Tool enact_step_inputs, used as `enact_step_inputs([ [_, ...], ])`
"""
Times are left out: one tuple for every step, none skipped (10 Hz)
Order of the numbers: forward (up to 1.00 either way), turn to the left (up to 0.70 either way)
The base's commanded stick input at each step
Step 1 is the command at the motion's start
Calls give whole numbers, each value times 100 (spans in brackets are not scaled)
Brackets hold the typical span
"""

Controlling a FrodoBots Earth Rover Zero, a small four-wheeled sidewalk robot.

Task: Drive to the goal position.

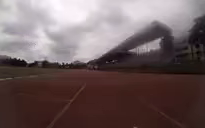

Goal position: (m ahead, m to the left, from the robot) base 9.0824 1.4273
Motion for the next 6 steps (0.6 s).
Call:
enact_step_inputs([
  [67,0],
  [67,0],
  [67,0],
  [67,0],
  [67,0],
  [67,0],
])
